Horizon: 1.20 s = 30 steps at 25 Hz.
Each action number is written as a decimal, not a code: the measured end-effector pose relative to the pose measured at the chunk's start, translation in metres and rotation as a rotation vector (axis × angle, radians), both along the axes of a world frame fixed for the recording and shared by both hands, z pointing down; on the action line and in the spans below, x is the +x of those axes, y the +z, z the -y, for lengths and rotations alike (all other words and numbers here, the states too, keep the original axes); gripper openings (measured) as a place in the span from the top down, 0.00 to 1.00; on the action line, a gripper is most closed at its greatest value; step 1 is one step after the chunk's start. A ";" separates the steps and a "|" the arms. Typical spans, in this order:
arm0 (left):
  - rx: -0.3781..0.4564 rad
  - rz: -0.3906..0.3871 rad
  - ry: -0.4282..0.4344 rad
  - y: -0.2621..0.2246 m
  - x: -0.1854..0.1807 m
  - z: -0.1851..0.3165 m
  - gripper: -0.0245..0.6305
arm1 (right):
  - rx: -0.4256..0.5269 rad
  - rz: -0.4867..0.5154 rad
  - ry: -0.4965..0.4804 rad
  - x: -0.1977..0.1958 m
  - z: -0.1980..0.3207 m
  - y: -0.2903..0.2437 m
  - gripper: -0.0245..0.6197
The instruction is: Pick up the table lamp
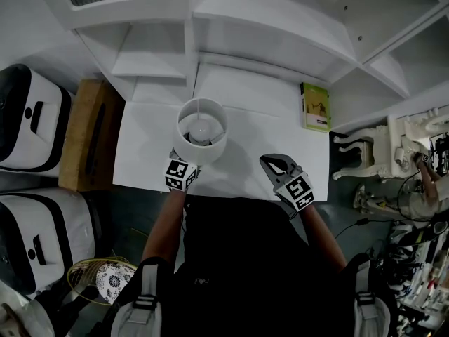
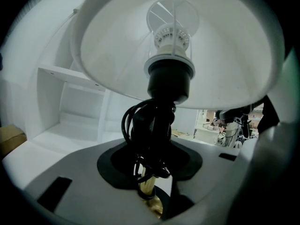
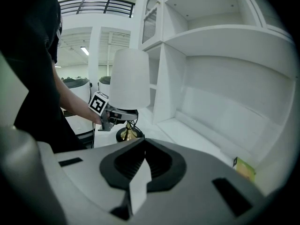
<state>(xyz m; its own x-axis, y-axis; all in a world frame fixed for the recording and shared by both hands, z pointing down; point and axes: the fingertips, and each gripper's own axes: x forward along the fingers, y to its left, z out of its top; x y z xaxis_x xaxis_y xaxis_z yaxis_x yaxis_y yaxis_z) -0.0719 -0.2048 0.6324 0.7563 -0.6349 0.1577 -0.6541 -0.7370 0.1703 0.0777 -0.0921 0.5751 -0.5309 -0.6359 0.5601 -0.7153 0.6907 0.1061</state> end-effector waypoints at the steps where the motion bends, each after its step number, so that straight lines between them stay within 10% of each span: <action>1: -0.001 0.002 0.000 -0.001 0.000 0.000 0.74 | -0.002 0.001 0.000 0.000 0.000 0.000 0.95; 30: 0.029 -0.012 0.009 -0.063 0.020 0.005 0.75 | 0.035 0.054 -0.010 -0.003 0.000 -0.011 0.95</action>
<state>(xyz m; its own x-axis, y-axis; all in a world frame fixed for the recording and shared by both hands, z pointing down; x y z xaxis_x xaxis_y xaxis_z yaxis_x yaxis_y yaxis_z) -0.0521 -0.2098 0.5695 0.7640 -0.6319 0.1303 -0.6452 -0.7478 0.1564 0.0747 -0.0923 0.5642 -0.5660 -0.6493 0.5080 -0.7137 0.6943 0.0923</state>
